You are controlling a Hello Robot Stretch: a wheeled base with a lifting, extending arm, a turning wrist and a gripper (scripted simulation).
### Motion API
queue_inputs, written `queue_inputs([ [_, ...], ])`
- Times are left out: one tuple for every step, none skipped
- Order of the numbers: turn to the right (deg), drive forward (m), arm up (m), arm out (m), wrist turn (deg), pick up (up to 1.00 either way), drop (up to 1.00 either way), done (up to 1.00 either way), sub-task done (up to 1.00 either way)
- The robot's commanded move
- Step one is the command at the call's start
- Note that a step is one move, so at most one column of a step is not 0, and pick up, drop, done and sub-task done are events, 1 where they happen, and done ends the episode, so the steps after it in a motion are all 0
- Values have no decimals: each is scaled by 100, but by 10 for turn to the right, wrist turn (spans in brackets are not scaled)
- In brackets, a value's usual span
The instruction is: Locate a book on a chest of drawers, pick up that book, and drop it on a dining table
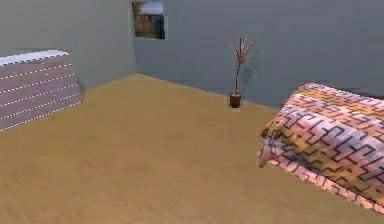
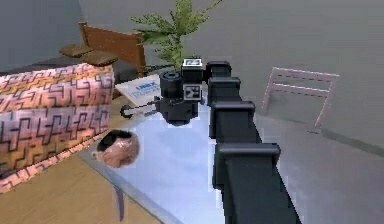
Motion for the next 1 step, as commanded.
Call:
queue_inputs([
  [450, 0, 0, 0, 0, 0, 0, 0, 0],
])
